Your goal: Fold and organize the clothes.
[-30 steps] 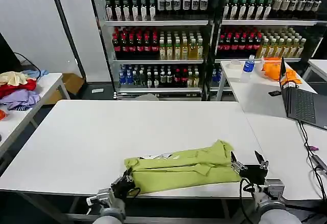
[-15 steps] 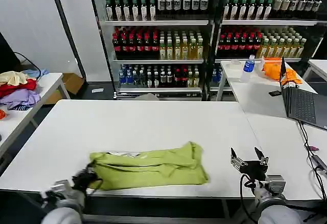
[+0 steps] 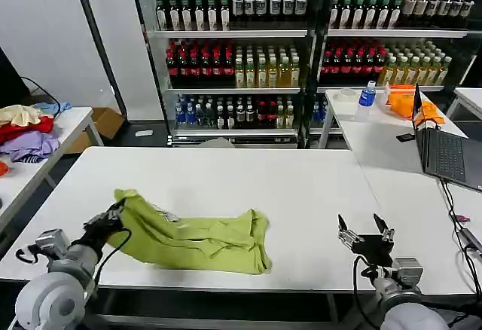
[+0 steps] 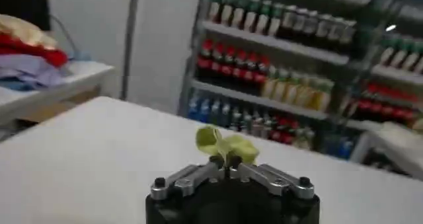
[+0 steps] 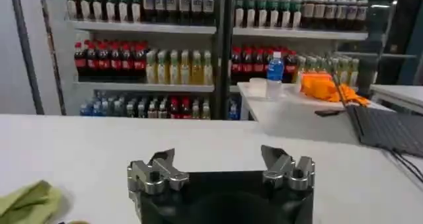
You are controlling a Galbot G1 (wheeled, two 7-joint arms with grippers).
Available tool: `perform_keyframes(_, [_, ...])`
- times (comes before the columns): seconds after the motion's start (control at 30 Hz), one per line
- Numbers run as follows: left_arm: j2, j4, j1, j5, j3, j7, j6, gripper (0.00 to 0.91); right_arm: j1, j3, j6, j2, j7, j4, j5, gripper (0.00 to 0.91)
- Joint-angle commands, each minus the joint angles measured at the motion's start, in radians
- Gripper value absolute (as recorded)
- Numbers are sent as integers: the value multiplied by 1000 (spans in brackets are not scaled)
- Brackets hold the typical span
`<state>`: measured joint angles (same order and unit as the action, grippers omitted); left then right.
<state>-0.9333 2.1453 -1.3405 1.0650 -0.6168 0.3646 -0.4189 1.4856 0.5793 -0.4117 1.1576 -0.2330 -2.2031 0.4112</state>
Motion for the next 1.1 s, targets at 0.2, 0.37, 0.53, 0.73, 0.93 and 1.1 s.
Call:
perform_keyframes(0.2, [-123,32,176,252,285,16,-6,20,3,-4,1,3,-1,-2,-8,907])
perform_keyframes(0.37, [-182,-13,218,163,409,24,-11,20,-13,-10,1,5,-1,12,-8,907])
perform_keyframes(0.53, [-231,-107,277,-92,541,36,-43,20,-17,-8,0,-1,0,17,-6,907])
perform_keyframes(0.73, [-276,-218,343,-211,635,52,-46,30,-35,-5,-1,-8,0,31,1,907])
perform_keyframes(0.93, [-281,-279,372,-303,678,-20,-42,907,-47,-12,-2,-9,3,49,3,907])
perform_keyframes(1.1, [-307,-252,397,-286,703,-76,-51,907,-90,-22,-14,-13,1,73,7,907])
